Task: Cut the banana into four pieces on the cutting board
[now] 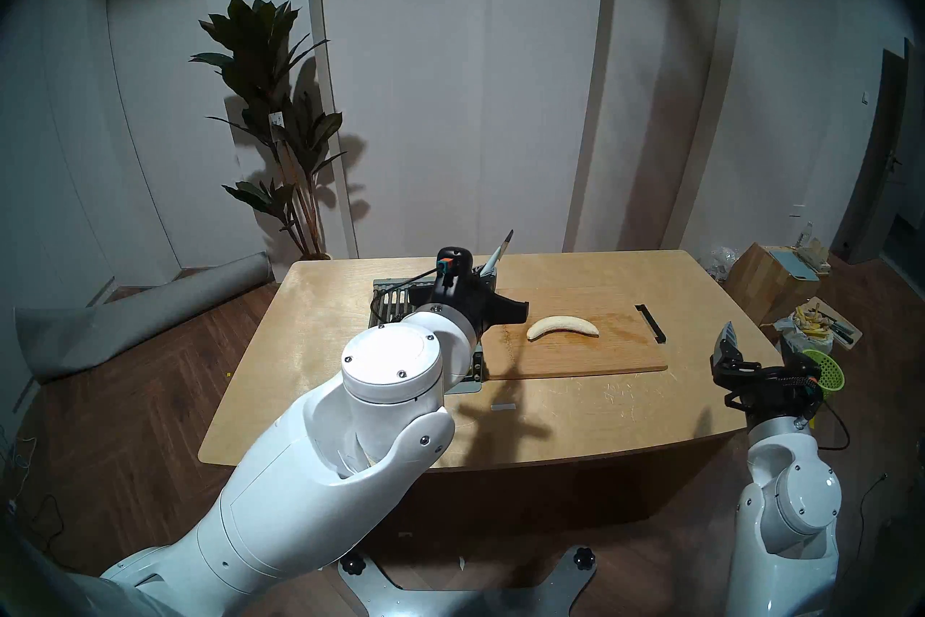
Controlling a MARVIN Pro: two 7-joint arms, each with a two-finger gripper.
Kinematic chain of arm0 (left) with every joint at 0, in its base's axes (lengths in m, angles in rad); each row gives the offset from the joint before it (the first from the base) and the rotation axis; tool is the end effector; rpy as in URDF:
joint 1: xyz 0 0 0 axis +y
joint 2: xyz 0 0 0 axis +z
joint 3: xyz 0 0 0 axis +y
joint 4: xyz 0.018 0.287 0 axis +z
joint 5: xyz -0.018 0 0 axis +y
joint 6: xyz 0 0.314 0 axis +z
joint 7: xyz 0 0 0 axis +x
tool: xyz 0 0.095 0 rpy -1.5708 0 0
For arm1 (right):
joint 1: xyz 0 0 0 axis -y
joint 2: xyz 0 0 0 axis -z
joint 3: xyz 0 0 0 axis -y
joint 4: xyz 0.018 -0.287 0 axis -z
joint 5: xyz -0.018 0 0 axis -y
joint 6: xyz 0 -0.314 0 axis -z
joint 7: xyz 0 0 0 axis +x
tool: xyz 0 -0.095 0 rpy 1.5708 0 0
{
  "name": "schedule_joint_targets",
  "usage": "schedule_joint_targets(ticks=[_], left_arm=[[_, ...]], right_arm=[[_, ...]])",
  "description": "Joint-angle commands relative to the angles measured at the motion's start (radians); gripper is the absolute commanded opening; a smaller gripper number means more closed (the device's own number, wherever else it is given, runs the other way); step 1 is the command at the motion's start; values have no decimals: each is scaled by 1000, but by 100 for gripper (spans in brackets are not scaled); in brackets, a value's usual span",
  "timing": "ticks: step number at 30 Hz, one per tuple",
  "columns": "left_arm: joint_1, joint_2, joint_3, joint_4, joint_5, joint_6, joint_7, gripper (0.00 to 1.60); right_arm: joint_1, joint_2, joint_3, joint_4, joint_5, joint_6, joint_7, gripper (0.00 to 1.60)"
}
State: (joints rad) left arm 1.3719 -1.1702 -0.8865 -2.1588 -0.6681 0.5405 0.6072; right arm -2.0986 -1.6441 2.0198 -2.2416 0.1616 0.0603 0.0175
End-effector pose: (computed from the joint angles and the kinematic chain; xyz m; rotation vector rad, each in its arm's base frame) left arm 0.3442 -0.1527 -0.1570 2.1782 -0.3164 1.8069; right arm 0.2442 -0.1467 -0.2143 1.9020 -0.3640 2.0983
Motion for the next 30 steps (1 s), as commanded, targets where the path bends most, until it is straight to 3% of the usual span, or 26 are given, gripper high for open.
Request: schedule_joint_targets(ticks=[1, 12, 13, 14, 15, 16, 18, 24, 25, 27, 30], left_arm=[[-7, 3, -5, -4, 3, -33, -23, 0], [-12, 10, 6, 6, -2, -67, -83, 0], [-11, 10, 7, 5, -2, -70, -88, 0], [-9, 11, 8, 5, -1, -72, -90, 0], [-8, 11, 10, 5, -1, -75, -94, 0], [-6, 12, 10, 5, 0, -79, -97, 0], [-1, 12, 11, 7, -1, -88, -105, 0], [10, 17, 13, 12, 1, -116, -124, 0], [12, 17, 13, 14, 2, -122, -127, 0], [15, 20, 12, 17, 4, -132, -132, 0], [19, 23, 7, 24, 5, -148, -138, 0]], right_arm=[[84, 68, 119, -27, 50, 23, 2, 160], [209, 204, 274, 123, 162, 113, 53, 160], [221, 220, 283, 143, 171, 123, 62, 149], [223, 213, 293, 149, 170, 123, 74, 102], [240, 237, 298, 175, 172, 133, 74, 74], [251, 242, 306, 191, 176, 140, 85, 36], [268, 265, 318, 235, 183, 148, 105, 0], [291, 341, 332, 346, 191, 172, 154, 0], [314, 321, 344, 361, 159, 178, 177, 0], [294, 364, 333, 396, 175, 176, 187, 0], [283, 382, 323, 439, 162, 164, 219, 0]])
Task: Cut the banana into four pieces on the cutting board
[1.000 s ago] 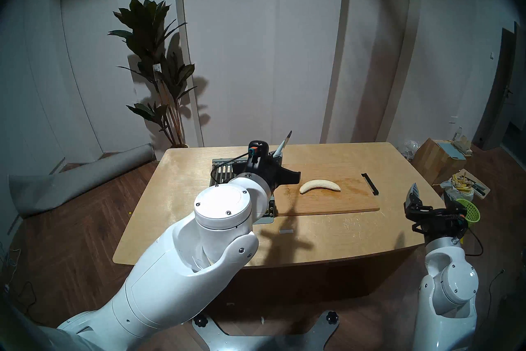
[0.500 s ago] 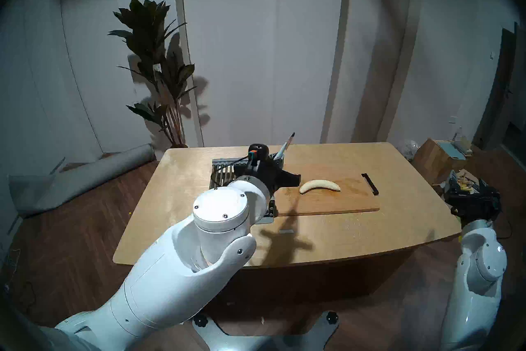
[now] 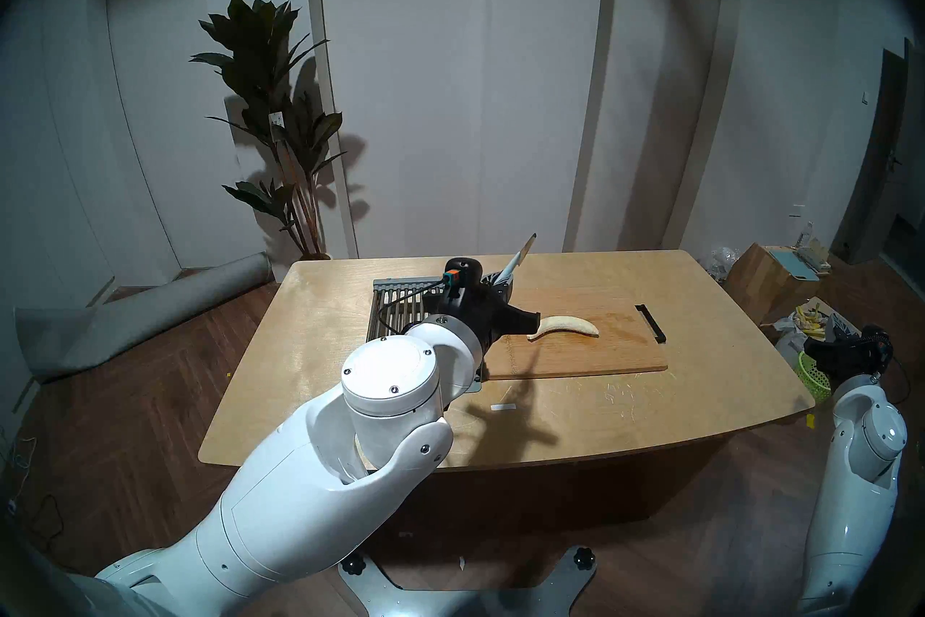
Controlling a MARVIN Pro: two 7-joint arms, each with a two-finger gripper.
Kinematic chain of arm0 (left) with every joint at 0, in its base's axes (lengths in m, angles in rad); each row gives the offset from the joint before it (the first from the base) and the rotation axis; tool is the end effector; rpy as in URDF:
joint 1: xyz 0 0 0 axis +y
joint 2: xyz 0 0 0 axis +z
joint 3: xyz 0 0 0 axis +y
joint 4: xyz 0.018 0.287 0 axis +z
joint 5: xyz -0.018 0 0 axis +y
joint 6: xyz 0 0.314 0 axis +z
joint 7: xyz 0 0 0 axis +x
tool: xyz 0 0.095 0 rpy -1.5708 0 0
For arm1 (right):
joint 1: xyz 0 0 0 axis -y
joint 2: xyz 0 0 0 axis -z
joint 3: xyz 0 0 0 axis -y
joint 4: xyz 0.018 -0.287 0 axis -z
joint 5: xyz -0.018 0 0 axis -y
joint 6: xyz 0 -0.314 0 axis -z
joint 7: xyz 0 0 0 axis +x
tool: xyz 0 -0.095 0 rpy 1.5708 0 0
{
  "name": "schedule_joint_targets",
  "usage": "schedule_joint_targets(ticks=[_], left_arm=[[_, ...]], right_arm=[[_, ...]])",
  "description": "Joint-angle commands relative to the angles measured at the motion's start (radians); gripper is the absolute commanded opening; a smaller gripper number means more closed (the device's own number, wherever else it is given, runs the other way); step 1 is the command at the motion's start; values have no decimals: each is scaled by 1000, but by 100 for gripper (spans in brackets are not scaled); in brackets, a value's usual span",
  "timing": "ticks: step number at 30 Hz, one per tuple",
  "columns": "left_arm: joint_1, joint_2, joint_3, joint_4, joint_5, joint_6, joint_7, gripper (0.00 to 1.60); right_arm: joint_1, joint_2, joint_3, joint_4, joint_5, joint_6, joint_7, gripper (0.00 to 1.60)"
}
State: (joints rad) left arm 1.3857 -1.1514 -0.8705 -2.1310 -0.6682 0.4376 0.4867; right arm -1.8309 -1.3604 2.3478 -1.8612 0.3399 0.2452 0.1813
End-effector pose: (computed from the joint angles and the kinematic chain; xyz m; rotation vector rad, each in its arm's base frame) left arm 0.3412 -0.1613 -0.1674 2.0596 -0.3575 1.7641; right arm 0.2658 -0.3107 -0.2173 1.9675 -0.4834 1.9444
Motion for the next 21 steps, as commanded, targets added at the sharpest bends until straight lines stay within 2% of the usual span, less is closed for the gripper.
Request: schedule_joint_targets(ticks=[1, 6, 9, 12, 13, 15, 21], left_arm=[[7, 6, -11, -1, 6, -50, -19, 0], [8, 17, -21, 6, -3, -64, -40, 0], [10, 22, -29, 11, -26, -67, -66, 0], [14, 21, -44, 17, -65, -63, -92, 0], [15, 20, -45, 19, -72, -63, -95, 0], [15, 21, -47, 20, -77, -64, -97, 0], [3, 32, -62, 26, -98, -62, -109, 0]], right_arm=[[13, 101, -7, 68, -19, -22, 66, 0], [-1, 122, -14, 101, -5, -30, 147, 0], [-16, 151, -21, 113, 36, -14, 187, 0], [-23, 207, -27, 147, 118, 22, 282, 0], [-15, 195, -27, 140, 111, 26, 268, 0], [-14, 214, -26, 152, 129, 28, 295, 0], [54, 295, 1, 216, 209, 73, 442, 0]])
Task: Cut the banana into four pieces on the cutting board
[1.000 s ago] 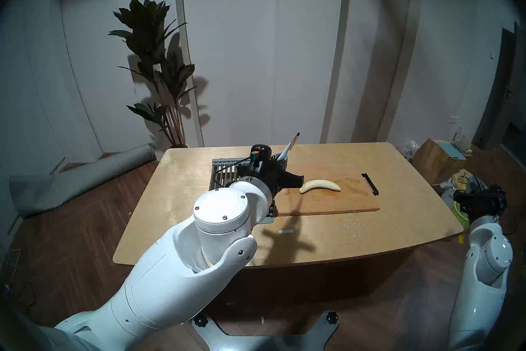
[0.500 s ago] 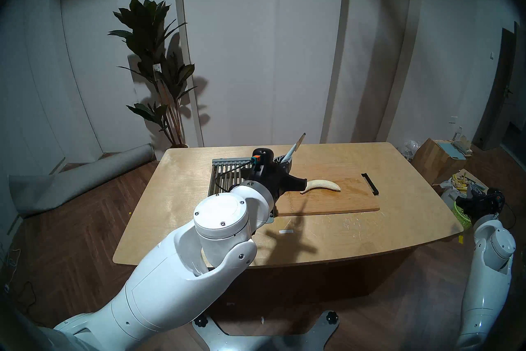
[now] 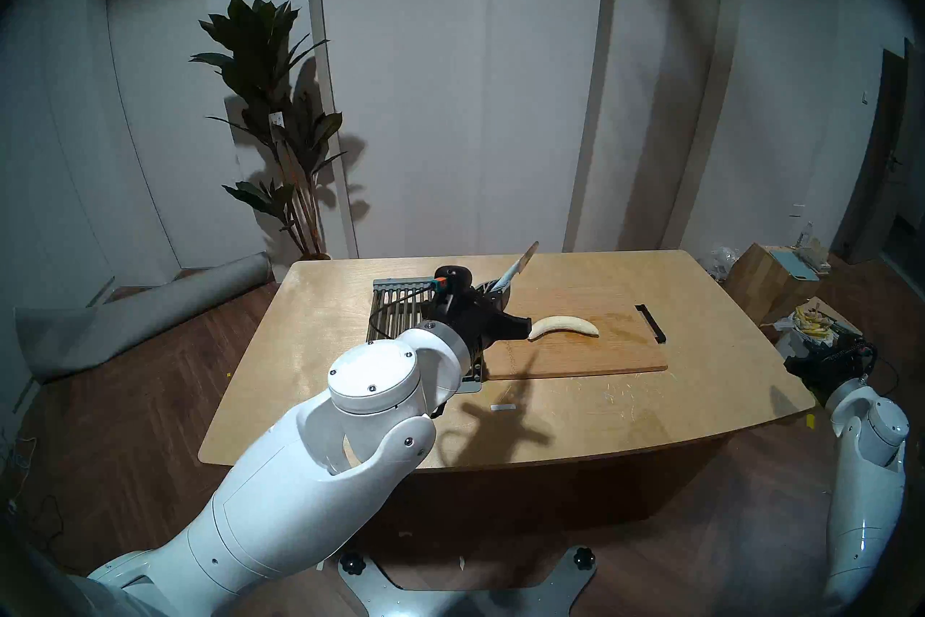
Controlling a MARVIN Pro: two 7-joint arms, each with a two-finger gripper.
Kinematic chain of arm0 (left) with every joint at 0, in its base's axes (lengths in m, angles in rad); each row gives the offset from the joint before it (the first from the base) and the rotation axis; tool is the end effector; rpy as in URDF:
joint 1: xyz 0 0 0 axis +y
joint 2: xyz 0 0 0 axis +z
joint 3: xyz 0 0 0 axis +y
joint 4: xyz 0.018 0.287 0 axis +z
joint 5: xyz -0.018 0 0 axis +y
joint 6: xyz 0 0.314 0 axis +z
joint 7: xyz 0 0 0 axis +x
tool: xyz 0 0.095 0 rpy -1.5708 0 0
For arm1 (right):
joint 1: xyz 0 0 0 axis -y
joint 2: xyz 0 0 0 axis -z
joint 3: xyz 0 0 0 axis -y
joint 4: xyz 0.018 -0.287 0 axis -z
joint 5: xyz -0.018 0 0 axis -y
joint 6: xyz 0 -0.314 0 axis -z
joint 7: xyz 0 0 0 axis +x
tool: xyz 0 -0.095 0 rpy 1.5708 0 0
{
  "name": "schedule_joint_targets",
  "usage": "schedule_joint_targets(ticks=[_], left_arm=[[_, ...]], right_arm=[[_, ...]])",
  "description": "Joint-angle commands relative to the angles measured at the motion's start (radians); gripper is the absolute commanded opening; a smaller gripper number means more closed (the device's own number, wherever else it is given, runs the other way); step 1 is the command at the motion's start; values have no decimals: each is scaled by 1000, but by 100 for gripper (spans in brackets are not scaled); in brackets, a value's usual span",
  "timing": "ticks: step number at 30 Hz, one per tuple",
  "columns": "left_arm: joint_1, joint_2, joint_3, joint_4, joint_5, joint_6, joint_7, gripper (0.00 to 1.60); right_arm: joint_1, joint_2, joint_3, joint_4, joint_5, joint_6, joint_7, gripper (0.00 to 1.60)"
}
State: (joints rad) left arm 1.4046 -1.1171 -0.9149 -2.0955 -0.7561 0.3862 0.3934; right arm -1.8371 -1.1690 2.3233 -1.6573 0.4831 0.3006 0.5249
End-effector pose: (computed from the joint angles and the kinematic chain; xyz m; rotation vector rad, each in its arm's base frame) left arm 0.3490 -0.1487 -0.1808 2.0259 -0.3293 1.6712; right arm 0.2837 -0.3281 -0.2375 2.3409 -0.2285 2.0563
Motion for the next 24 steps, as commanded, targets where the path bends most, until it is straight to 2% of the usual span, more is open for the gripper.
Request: schedule_joint_targets(ticks=[1, 5, 6, 9, 11, 12, 17, 18, 20, 22, 24], left_arm=[[-16, -2, -20, -9, -17, -10, -20, 0], [-14, -1, -22, -6, -28, -9, -26, 0], [-13, -1, -25, -4, -40, -9, -33, 0], [-12, -4, -27, -1, -56, -11, -43, 0], [-12, -4, -27, 0, -59, -11, -46, 0], [-13, -8, -30, 5, -76, -11, -58, 0], [-19, -7, -32, 10, -97, -9, -82, 0], [-19, -7, -32, 10, -97, -9, -82, 0], [-18, -6, -32, 12, -112, -9, -96, 0], [-16, -6, -30, 12, -115, -8, -99, 0], [-13, -12, -14, 14, -109, -5, -93, 0]], right_arm=[[74, 109, 24, 20, 73, 22, 115, 0], [103, 138, 9, 59, 94, 34, 166, 0], [120, 164, -13, 90, 114, 40, 209, 0], [140, 194, -57, 120, 136, 44, 260, 0], [151, 195, -72, 129, 140, 45, 266, 0], [180, 209, -108, 161, 150, 43, 314, 0], [237, 232, -188, 197, 175, 32, 384, 0], [237, 232, -188, 197, 175, 32, 384, 0], [276, 241, -229, 222, 196, 20, 422, 0], [268, 248, -239, 216, 211, 11, 432, 0], [297, 249, -268, 232, 229, -19, 467, 0]])
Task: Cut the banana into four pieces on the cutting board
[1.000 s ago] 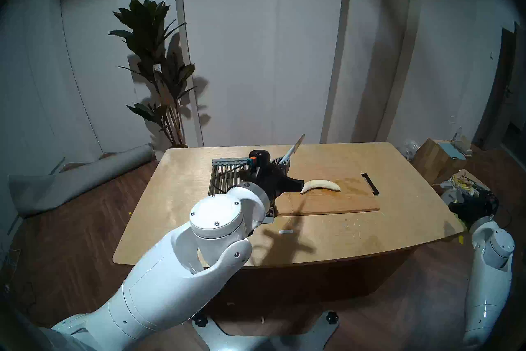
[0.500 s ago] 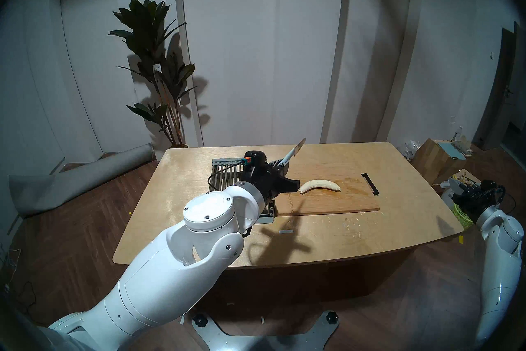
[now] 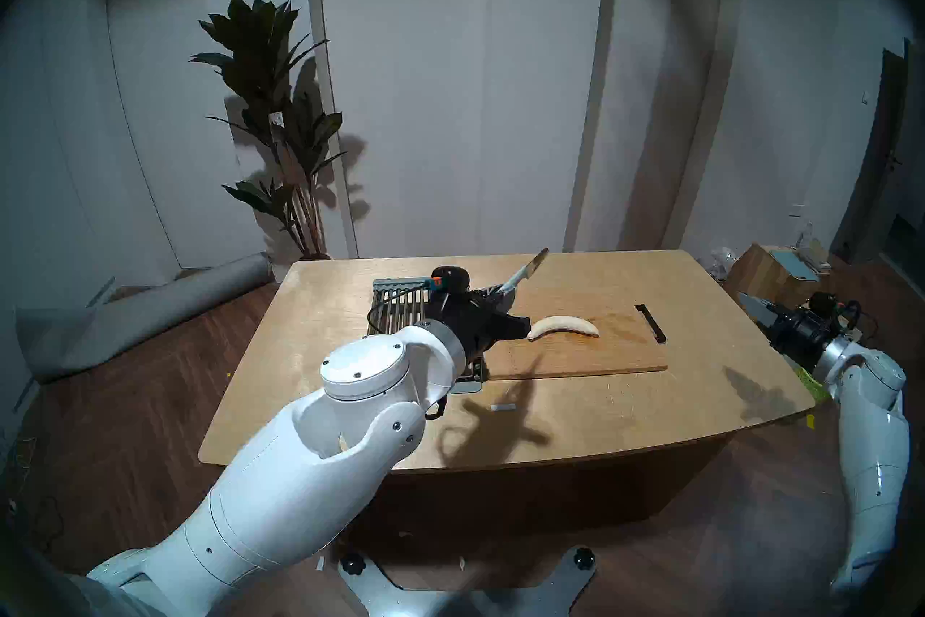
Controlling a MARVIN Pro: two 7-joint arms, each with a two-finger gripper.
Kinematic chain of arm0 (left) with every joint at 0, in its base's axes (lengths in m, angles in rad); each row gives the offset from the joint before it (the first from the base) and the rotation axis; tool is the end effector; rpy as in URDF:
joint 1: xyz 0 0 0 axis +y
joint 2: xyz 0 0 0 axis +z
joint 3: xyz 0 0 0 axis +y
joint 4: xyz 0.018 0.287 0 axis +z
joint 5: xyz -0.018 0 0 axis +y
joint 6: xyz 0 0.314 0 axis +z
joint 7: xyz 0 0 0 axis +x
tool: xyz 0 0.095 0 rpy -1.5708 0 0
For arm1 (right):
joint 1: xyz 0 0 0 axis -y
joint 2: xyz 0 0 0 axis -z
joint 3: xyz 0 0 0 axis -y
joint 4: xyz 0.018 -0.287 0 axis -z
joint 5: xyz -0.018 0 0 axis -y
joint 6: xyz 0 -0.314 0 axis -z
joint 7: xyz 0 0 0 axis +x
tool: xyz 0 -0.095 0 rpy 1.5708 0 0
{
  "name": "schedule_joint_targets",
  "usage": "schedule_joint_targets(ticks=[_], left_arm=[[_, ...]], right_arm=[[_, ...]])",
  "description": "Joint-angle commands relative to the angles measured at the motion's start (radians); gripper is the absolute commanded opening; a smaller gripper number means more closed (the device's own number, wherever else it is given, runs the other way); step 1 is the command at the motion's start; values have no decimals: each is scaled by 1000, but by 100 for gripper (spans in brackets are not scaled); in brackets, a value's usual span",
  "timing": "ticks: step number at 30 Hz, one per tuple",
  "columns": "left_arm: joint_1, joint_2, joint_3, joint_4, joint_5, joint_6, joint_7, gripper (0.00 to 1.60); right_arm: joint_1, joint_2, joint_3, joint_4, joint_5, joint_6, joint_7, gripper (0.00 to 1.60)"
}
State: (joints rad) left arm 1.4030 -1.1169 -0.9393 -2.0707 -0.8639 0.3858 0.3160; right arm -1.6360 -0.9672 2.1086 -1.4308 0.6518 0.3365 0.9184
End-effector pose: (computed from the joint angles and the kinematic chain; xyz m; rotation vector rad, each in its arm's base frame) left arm 0.3523 -0.1491 -0.1848 1.9805 -0.3065 1.5421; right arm 0.3537 -0.2966 -0.2149 -1.9937 -0.1889 -1.8003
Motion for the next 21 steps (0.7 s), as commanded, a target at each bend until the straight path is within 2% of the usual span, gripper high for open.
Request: schedule_joint_targets(ticks=[1, 6, 7, 9, 11, 13, 14, 16, 18, 21], left_arm=[[-9, -23, 18, -8, 8, -6, 2, 0], [-9, -69, 73, 3, 106, -19, 117, 0], [-9, -69, 73, 3, 106, -19, 117, 0], [-15, -94, 124, 11, 189, -14, 173, 0], [-17, -103, 138, 13, 200, -16, 187, 0], [-30, -147, 182, 40, 258, -15, 241, 0], [-30, -147, 182, 40, 258, -15, 241, 0], [-46, -188, 235, 60, 319, -17, 316, 0], [-50, -194, 257, 63, 338, -19, 332, 0], [-94, -221, 332, 116, 385, -11, 386, 0]], right_arm=[[113, 39, -58, 15, 66, -60, 85, 0], [156, 35, -81, 45, 73, -90, 145, 0], [156, 35, -81, 45, 73, -90, 145, 0], [160, 38, -84, 47, 73, -96, 157, 0], [160, 38, -83, 46, 73, -95, 157, 0], [168, 45, -84, 48, 75, -101, 168, 0], [168, 45, -84, 48, 75, -101, 168, 0], [174, 49, -85, 52, 77, -106, 181, 0], [175, 51, -86, 53, 76, -107, 185, 0], [179, 55, -90, 63, 73, -113, 200, 0]])
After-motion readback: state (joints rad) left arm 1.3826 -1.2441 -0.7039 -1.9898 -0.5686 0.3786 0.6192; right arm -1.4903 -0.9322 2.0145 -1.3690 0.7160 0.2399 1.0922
